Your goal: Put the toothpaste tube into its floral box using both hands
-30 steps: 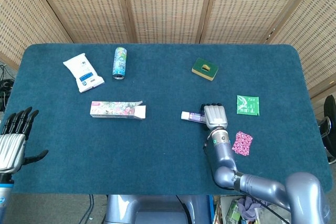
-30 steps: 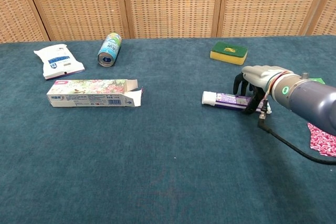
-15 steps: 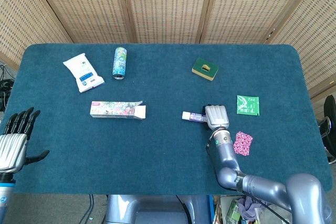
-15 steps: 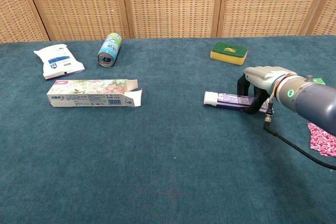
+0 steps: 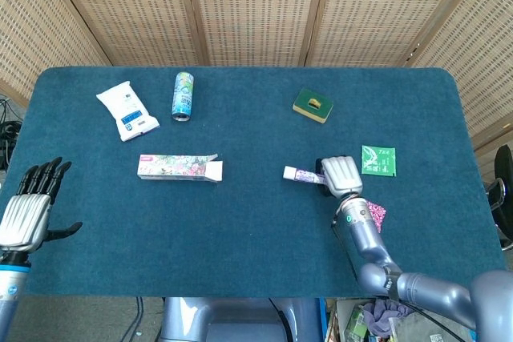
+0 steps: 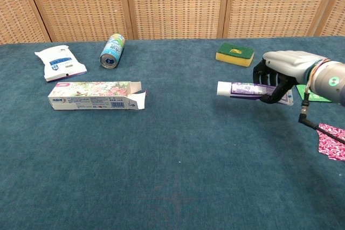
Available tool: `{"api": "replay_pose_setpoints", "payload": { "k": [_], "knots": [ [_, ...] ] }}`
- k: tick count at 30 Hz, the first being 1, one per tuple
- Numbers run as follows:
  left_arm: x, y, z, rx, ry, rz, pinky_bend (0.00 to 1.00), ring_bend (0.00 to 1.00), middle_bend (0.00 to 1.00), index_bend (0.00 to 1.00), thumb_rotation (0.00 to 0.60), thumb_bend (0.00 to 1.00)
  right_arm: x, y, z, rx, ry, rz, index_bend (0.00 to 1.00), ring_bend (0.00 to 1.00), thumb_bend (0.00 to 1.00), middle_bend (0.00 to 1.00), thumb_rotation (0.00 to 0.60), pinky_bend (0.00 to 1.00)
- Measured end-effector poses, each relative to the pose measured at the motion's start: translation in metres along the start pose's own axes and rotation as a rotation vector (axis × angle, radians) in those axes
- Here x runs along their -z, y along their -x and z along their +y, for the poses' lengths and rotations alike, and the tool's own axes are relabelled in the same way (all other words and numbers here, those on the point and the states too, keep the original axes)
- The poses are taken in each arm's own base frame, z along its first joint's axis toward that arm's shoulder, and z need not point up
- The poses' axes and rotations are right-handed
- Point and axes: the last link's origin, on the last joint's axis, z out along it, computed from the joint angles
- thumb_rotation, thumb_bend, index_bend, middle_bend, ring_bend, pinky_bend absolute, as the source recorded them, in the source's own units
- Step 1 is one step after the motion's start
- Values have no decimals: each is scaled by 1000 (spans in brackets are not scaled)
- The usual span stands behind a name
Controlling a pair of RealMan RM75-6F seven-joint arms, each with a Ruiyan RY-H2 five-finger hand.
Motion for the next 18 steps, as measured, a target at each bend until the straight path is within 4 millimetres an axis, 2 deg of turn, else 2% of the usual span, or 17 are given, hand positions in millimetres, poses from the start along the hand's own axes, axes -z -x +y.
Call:
{"api": "replay_pose_setpoints", "payload": {
  "k": [5, 12, 18],
  "knots": [
    [-30, 2, 4, -13, 65, -15, 0, 0, 0, 0, 600, 151, 15, -16, 11, -20, -41, 27, 577, 479, 594, 598, 600, 385],
    [-80, 9, 23, -46, 200, -45, 9, 0, 0, 0, 600, 150, 38, -34, 19, -3, -102, 57, 578, 479, 594, 598, 600, 385],
    [-122, 28, 40, -81, 300, -73, 33, 0, 0, 0, 600, 160, 55, -44, 25, 28, -131, 84, 578, 479, 594, 598, 600, 385]
  ]
}}
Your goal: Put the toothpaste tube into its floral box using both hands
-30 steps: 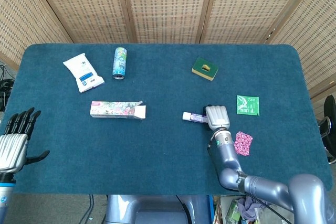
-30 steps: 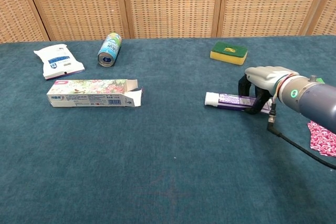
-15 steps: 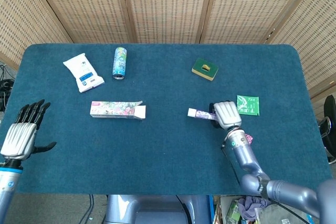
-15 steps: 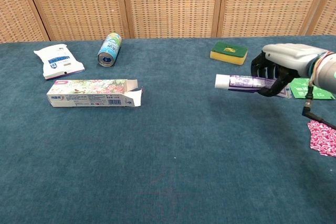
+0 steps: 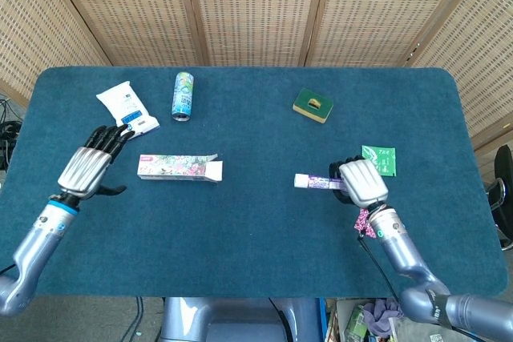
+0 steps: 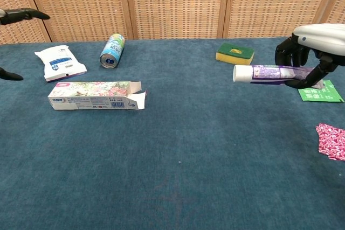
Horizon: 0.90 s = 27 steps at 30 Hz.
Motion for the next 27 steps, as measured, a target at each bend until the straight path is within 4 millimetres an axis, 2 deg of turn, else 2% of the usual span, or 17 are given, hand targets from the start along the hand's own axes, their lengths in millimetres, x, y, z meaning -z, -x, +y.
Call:
{"api": "replay_pose_setpoints", "payload": {
  "k": [4, 8, 16, 23, 26, 27],
  "knots": [
    [-35, 19, 9, 5, 47, -75, 33, 0, 0, 0, 600, 160, 6, -6, 5, 14, 2, 9, 577, 479, 600, 598, 600, 385],
    [-59, 37, 21, 9, 76, -146, 55, 0, 0, 0, 600, 160, 10, -9, 10, 21, 12, 16, 577, 479, 608, 597, 600, 385],
    [-85, 66, 32, 2, 56, -218, 152, 67, 60, 51, 600, 160, 12, -13, 24, 25, 38, 22, 577, 479, 674, 597, 600, 385],
    [-101, 80, 43, -4, 53, -244, 229, 150, 143, 144, 600, 161, 14, -14, 33, 27, 49, 22, 577, 479, 753, 597, 600, 385],
    [-108, 83, 46, -23, 49, -257, 307, 240, 247, 226, 600, 173, 15, -15, 35, 32, 51, 24, 577, 479, 770, 597, 600, 386],
    [-110, 84, 48, -27, 48, -261, 347, 287, 304, 283, 600, 193, 15, -16, 36, 34, 52, 26, 577, 479, 771, 597, 600, 386]
  ]
}}
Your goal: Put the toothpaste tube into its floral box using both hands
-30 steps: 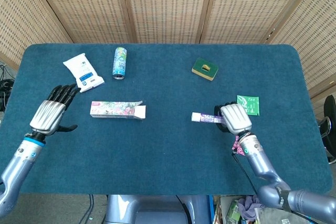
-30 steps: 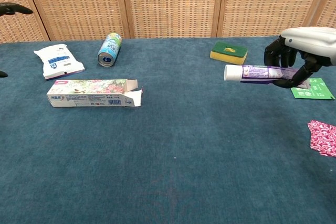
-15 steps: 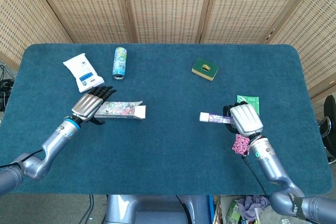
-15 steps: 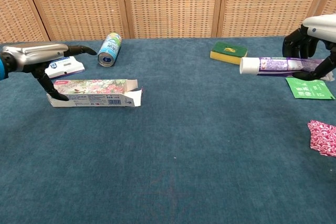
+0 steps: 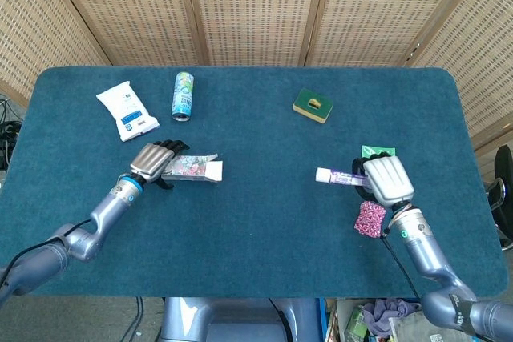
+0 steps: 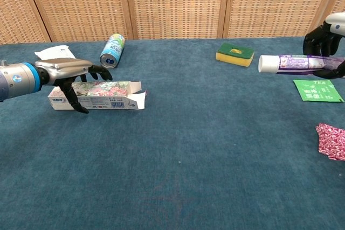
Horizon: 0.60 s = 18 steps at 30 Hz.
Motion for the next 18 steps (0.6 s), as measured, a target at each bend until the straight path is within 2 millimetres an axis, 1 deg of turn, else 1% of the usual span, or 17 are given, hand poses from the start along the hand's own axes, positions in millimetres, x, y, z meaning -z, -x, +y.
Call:
{"api": "replay_pose_setpoints", "payload": {
  "k": [1, 3, 5, 9, 12, 18],
  "knots": [
    [-3, 1, 3, 0, 0, -4, 387, 338, 364, 349, 600, 221, 1, -1, 1, 2, 2, 2, 577, 479, 771, 597, 600, 386],
    [-7, 1, 7, 0, 2, -7, 439, 408, 440, 444, 600, 261, 2, -3, 2, 4, 4, 5, 578, 479, 771, 598, 600, 386],
    [-9, 1, 10, -5, 7, -5, 461, 439, 473, 486, 600, 283, 2, -4, 4, 8, 6, 8, 578, 479, 771, 598, 600, 386],
    [-11, -1, 16, -5, 21, 7, 467, 460, 495, 515, 600, 293, 5, -9, 6, 15, 9, 15, 578, 479, 772, 598, 600, 386],
    [-10, -6, 21, 7, 45, 25, 467, 466, 500, 522, 600, 293, 8, -13, 6, 23, 4, 20, 577, 479, 772, 598, 600, 386],
    [-5, -30, 32, 49, 116, 85, 467, 466, 500, 522, 600, 293, 13, -25, 1, 63, -24, 36, 577, 479, 771, 599, 600, 386]
  ]
}}
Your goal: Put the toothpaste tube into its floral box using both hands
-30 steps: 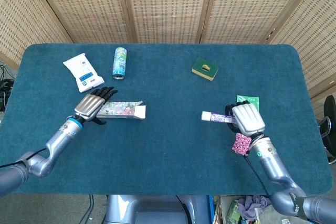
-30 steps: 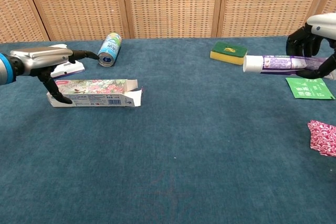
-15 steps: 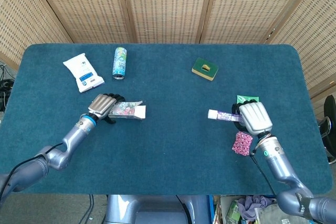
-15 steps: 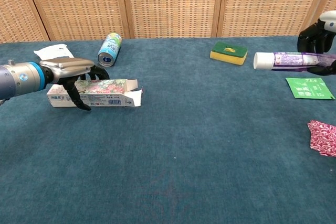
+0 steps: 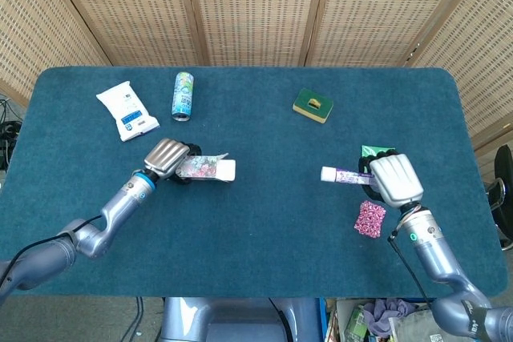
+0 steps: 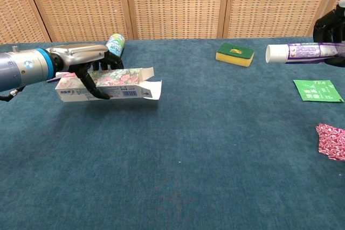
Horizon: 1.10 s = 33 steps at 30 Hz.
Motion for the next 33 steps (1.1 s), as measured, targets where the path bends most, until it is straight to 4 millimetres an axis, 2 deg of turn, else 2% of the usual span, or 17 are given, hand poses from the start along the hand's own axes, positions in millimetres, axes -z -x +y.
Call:
{"api": "replay_pose_setpoints", "payload": {
  "k": [5, 10, 22, 27, 33],
  "knots": [
    [1, -30, 16, 45, 73, 33, 467, 466, 500, 522, 600, 293, 5, -12, -9, 55, -50, 18, 578, 481, 772, 600, 600, 386],
    [-4, -54, 37, 43, 142, 62, 467, 466, 500, 522, 600, 298, 0, -21, -25, 110, -111, 23, 577, 482, 771, 600, 600, 386],
    [-13, -63, 59, 89, 203, 64, 467, 466, 500, 522, 600, 305, -25, -42, -78, 218, -223, 43, 577, 482, 772, 600, 600, 386],
    [-20, -69, 69, 87, 246, 51, 467, 466, 500, 522, 600, 306, -29, -45, -83, 212, -201, 39, 578, 482, 771, 600, 600, 386],
    [-32, -79, 78, -8, 297, 38, 467, 466, 500, 522, 600, 306, -29, -44, -81, 195, -161, 39, 578, 483, 772, 601, 600, 386]
  ]
}}
